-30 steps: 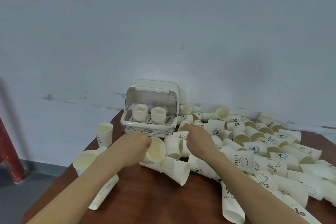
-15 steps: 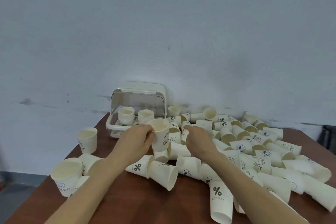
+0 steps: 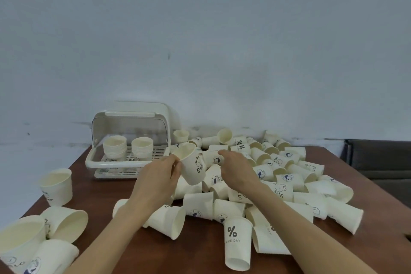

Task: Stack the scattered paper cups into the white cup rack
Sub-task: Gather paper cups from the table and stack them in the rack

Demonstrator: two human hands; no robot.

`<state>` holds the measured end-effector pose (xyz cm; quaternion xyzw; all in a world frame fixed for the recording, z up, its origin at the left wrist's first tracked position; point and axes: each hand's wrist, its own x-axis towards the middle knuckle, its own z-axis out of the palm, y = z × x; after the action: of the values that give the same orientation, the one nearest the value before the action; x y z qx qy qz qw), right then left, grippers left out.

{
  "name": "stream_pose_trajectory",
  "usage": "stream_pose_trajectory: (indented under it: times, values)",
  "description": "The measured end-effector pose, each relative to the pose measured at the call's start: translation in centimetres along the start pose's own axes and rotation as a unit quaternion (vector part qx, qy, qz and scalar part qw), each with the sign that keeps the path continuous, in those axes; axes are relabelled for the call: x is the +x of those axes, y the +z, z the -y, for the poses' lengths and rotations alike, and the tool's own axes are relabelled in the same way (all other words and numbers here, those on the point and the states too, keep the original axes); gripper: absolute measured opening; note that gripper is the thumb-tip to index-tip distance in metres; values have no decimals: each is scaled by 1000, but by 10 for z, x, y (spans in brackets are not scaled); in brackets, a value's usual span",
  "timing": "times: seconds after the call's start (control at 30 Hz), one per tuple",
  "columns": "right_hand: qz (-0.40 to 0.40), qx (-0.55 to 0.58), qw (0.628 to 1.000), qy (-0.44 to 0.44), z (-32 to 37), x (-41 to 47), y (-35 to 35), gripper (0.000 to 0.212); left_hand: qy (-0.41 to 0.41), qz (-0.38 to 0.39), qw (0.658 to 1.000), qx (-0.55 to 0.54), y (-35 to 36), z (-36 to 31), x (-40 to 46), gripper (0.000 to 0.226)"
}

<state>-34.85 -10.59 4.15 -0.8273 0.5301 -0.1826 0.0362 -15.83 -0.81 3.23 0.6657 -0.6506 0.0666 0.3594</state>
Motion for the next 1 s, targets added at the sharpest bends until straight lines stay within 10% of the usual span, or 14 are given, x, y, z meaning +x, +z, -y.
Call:
stream_pose_trajectory:
  times: [1.0]
  values:
    - [-46,1,993,108,-150,13,-19,43,65,36,997,-19,101,-117,67,27]
